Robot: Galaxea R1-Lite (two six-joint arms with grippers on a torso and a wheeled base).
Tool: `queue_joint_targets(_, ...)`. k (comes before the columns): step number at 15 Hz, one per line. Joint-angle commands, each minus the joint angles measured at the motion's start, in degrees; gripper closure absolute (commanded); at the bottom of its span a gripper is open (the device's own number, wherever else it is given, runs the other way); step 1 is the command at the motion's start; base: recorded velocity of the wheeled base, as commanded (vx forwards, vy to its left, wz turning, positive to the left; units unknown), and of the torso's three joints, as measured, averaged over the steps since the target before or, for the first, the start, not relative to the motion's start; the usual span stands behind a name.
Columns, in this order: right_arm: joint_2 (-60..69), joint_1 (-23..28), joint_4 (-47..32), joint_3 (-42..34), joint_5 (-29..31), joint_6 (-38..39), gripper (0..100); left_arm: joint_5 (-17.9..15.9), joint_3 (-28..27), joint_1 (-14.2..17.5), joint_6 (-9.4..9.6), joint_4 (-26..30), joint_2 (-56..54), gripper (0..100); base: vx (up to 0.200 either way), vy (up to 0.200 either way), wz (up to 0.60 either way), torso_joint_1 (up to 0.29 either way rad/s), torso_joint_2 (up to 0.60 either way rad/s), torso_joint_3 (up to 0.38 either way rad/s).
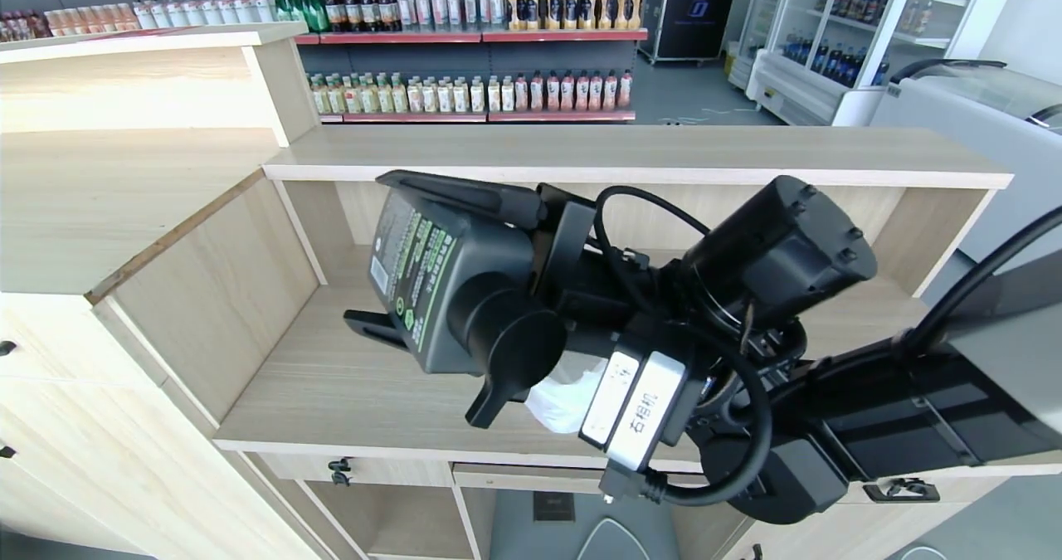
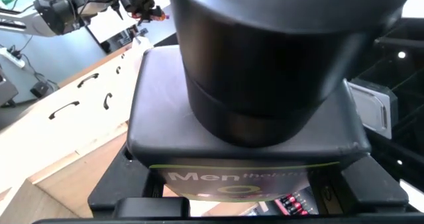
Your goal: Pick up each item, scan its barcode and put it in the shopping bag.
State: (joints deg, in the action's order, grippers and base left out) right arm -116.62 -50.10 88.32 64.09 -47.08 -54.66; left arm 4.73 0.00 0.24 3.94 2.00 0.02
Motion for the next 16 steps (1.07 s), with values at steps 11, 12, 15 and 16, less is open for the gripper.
queue_joint_targets(11, -8.9, -1.3, -0.2, 10.3, 5.9, -0.6, 100, 0.0, 0.0, 0.0, 0.02, 0.0, 0.0, 0, 0.0, 0.0, 0.0, 0.0, 0.0, 0.0)
queue_joint_targets(12, -9.2, -1.4, -0.3, 10.8, 6.3, -0.6, 100, 0.0, 0.0, 0.0, 0.02, 0.0, 0.0, 0, 0.0, 0.0, 0.0, 0.0, 0.0, 0.0)
queue_joint_targets(15, -9.3, -1.9, -0.3, 10.6, 6.4, -0.8, 100, 0.0, 0.0, 0.0, 0.02, 0.0, 0.0, 0, 0.0, 0.0, 0.0, 0.0, 0.0, 0.0)
queue_joint_targets(16, -9.6, -1.9, -0.3, 10.7, 6.3, -0.8, 100, 0.0, 0.0, 0.0, 0.02, 0.0, 0.0, 0, 0.0, 0.0, 0.0, 0.0, 0.0, 0.0)
